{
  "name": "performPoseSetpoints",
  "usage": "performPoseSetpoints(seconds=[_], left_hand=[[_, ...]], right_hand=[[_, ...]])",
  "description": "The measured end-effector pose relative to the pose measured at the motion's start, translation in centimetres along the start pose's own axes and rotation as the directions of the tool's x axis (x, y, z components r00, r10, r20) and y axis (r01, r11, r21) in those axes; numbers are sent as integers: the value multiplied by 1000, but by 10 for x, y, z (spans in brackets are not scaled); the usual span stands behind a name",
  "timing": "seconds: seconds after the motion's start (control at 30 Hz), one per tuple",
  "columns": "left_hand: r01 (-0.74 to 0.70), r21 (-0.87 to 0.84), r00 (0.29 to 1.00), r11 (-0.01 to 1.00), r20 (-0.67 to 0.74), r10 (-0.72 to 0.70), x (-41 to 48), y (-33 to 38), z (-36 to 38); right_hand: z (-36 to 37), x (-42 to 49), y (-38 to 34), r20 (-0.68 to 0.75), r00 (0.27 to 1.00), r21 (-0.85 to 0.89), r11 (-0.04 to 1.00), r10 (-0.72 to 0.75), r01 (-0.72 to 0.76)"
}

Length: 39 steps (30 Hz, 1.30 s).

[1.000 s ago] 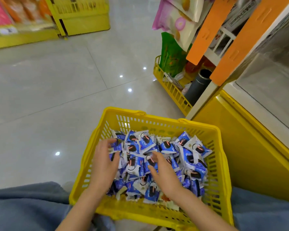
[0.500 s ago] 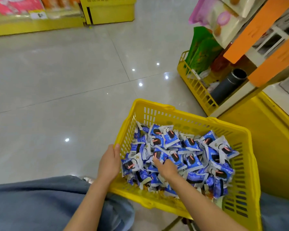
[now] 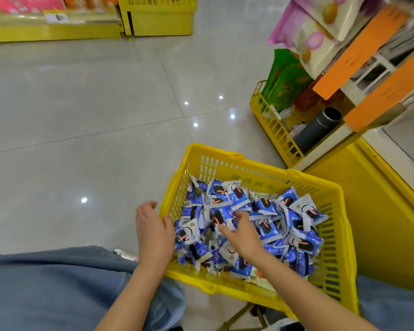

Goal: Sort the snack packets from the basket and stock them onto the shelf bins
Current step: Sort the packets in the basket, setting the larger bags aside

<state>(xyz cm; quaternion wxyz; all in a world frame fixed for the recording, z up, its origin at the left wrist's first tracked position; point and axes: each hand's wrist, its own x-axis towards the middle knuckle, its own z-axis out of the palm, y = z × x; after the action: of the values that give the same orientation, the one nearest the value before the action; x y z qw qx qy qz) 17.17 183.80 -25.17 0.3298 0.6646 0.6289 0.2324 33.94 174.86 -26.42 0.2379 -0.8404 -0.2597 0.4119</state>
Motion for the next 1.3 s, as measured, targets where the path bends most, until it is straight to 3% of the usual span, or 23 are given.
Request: performPoseSetpoints(seconds=[0.07,0.1,0.13,0.17,0.23,0.27,0.3,0.37,0.47,0.57,0.7,0.87,1.07,1.23,1.3], left_hand=[[-166,36,986,985,-17,167,-12,8,1],[-205,-39,977,978,53,207,-17,13,5],[-140,-154,969,978,184,168,-22,20,8],[32,-252,925,967,374,67,-26,28,11],[414,-313,692,855,718,-72,-29,40,14],[513,-348,605,785,795,-43,-32,39,17],[571,-391,572,722,820,-8,-36,38,18],[607,-436,598,664,801,-21,-39,36,15],[450,-460,745,766,666,-39,-32,31,14],[351,-568,845,744,535,10,-16,27,5],[274,-651,934,708,356,-34,6,23,-15],[307,-635,939,709,324,-116,17,13,-22],[321,-621,935,716,329,-133,16,11,-18],[338,-648,931,682,339,-139,20,10,-19],[343,-655,930,673,339,-144,20,9,-19]], right_hand=[[-17,-7,1,25,997,-9,997,-75,76],[-23,-11,0,42,996,37,996,-85,83],[-29,-17,-3,67,994,99,992,-83,76],[-32,-23,-8,101,992,153,986,-80,64],[-32,-38,-15,149,979,191,976,-136,106],[-29,-46,-17,157,971,168,974,-181,154],[-25,-53,-20,166,960,118,971,-226,209],[-16,-63,-27,182,934,-49,946,-308,321],[-3,-63,-36,178,916,-208,896,-360,393],[10,-56,-39,236,887,-70,904,-397,423],[25,-32,-29,92,951,120,952,-294,283],[55,-2,-20,154,982,81,992,-111,100],[77,13,-27,51,992,32,992,-119,118],[79,26,-29,187,981,-28,998,-52,58],[85,27,-33,162,986,3,999,-37,37]])
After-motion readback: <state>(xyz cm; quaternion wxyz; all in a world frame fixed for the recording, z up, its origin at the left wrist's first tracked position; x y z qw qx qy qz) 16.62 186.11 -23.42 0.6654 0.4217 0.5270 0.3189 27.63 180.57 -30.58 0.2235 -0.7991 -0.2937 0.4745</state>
